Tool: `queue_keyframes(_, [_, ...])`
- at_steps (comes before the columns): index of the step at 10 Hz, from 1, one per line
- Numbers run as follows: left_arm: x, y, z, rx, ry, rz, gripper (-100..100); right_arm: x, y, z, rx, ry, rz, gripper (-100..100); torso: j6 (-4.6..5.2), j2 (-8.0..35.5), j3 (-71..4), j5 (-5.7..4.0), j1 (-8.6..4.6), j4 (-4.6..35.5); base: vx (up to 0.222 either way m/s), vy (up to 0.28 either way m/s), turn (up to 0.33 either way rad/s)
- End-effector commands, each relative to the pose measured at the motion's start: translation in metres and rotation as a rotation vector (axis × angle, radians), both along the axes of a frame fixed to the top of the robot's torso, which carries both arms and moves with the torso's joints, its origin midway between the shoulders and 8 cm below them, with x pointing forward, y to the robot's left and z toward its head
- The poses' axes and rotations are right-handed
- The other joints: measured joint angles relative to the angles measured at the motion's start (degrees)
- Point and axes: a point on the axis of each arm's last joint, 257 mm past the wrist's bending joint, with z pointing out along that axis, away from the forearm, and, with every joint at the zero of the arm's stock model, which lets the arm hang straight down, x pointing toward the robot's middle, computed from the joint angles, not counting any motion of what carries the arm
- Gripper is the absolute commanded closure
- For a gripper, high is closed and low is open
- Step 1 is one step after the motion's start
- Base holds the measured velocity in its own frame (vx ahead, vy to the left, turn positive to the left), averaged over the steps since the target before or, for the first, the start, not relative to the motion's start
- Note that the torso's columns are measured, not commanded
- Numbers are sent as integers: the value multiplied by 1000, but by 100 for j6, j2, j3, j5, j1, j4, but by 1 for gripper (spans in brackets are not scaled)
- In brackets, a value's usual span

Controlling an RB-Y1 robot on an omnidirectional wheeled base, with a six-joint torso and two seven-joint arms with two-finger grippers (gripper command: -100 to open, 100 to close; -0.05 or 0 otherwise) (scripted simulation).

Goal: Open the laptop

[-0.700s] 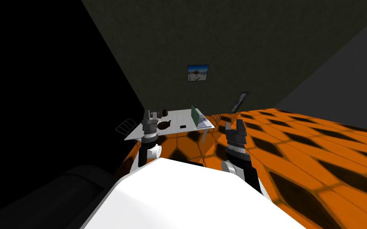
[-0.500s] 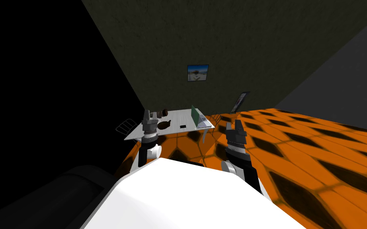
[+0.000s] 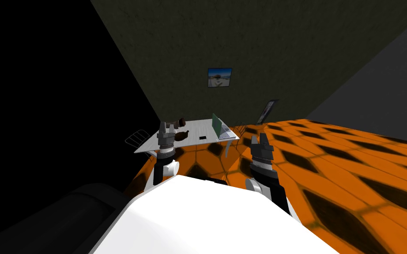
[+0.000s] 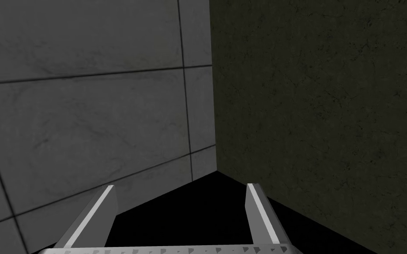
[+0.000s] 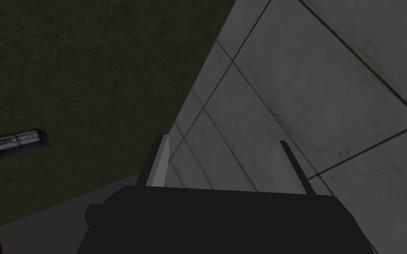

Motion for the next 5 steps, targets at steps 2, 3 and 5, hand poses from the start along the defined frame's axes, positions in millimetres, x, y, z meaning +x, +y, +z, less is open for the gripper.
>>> queue_keyframes(2, [0, 0, 0, 0, 0, 0, 0, 0, 0, 0, 0, 0, 0, 0, 0, 846, -1691, 0, 0, 846, 0, 0, 0])
queue_keyframes(3, [0, 0, 0, 0, 0, 0, 0, 2, 1, -5, -52, 23, 2, -100, 0, 1269, -2538, 0, 0, 1269, 21, 16, 30])
queue_keyframes(5, [0, 0, 0, 0, 1, 0, 0, 5, 2, -11, -115, 53, -1, -100, 0, 1511, -3047, 2, 8, 1512, 23, 37, 29])
